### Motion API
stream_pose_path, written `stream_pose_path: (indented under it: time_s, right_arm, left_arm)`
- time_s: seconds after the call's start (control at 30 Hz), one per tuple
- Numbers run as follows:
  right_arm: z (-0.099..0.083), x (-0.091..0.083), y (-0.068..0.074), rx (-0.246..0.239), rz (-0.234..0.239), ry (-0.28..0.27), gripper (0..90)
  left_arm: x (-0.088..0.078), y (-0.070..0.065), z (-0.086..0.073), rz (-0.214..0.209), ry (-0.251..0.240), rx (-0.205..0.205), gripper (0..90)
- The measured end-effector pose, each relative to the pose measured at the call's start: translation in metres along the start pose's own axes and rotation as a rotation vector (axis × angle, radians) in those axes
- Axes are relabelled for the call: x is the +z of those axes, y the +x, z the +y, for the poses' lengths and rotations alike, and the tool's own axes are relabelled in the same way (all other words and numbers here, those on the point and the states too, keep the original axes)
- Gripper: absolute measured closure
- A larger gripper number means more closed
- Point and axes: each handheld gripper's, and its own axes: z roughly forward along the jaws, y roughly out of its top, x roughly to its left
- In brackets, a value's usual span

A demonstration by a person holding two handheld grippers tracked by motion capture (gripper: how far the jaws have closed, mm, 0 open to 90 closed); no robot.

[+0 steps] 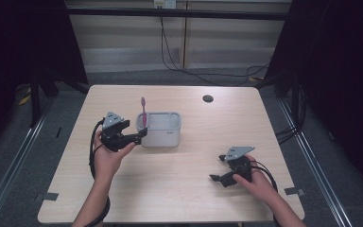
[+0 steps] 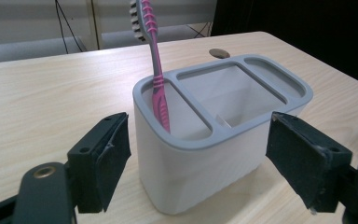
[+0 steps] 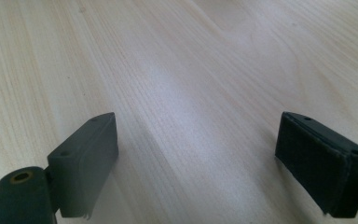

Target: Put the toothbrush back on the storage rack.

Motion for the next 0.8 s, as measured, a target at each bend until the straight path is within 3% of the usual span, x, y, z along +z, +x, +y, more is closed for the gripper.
stream_pose_path:
  time_s: [0.8]
  right_arm:
    - [0.0, 0.0, 0.0, 0.0, 0.0, 0.0, 12.4]
  left_arm:
    - [-0.011, 0.009, -0.023, -0.018, 0.027, -0.01, 20.2]
